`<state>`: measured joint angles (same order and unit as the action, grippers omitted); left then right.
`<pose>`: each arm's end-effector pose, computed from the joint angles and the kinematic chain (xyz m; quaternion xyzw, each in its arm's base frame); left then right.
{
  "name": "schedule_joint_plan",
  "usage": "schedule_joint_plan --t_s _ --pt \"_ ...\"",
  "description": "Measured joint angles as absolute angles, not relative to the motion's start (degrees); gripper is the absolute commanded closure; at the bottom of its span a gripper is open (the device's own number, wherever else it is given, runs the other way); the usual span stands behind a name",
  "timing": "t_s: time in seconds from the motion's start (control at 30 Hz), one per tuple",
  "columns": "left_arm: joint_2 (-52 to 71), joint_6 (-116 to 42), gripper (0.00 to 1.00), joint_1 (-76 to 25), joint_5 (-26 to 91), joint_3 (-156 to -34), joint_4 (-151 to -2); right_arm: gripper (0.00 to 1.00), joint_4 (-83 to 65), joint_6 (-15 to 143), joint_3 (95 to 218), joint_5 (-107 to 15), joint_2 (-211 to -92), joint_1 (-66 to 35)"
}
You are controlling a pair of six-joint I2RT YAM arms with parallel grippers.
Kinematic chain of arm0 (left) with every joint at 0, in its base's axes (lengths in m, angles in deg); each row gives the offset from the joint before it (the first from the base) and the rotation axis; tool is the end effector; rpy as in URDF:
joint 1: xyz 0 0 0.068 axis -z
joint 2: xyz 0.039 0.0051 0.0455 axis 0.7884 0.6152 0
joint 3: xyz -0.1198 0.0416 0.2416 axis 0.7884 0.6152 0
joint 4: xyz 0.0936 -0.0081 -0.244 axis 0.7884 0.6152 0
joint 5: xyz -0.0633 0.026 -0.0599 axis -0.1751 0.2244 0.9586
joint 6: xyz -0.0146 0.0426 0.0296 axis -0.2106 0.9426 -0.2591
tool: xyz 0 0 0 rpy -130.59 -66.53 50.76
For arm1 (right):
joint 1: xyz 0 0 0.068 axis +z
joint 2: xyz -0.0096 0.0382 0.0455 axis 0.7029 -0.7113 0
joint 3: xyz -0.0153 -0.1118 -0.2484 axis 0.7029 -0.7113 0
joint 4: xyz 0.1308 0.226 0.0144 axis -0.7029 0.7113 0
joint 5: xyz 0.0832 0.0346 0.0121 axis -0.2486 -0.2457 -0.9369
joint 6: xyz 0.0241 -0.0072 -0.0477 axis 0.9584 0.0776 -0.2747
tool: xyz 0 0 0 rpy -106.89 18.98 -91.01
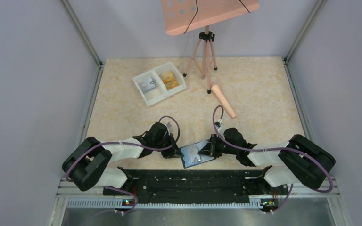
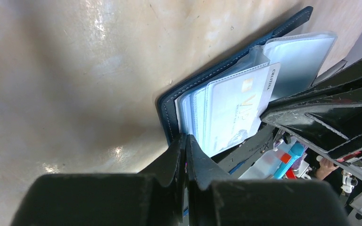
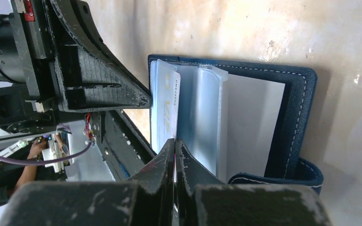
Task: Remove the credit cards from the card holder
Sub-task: Remove the credit card from the card holder.
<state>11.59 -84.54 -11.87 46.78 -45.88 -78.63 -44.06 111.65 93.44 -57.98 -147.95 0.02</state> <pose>0.1612 -0.1539 0.1235 -0.0889 0.9215 -0.3705 0.0750 0.1439 0.1593 0.1196 -0.0117 0.8611 0.4666 0.2015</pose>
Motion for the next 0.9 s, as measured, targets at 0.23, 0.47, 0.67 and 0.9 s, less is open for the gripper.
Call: schedule_joint_plan --t_s 0.23,0.47,0.67,0.9 --pt "11.85 -84.28 0.94 -11.89 47.13 -45.99 -78.74 0.92 -44.86 111.73 93.48 -58.83 -148.52 -0.19" --pt "12.18 -84.30 0.94 -11.91 47.41 -46.01 -79.25 1.00 -49.52 113.59 93.57 -60.29 -154.03 -0.22" --pt "12.18 -84.30 0.94 -11.91 47.39 -46.01 -79.25 1.00 -52.10 114.92 93.52 -61.01 -155.80 -0.33" --pt "12.18 -84.23 0.94 -11.91 47.28 -46.03 -79.20 1.00 -46.26 112.70 93.44 -61.43 -148.34 -3.93"
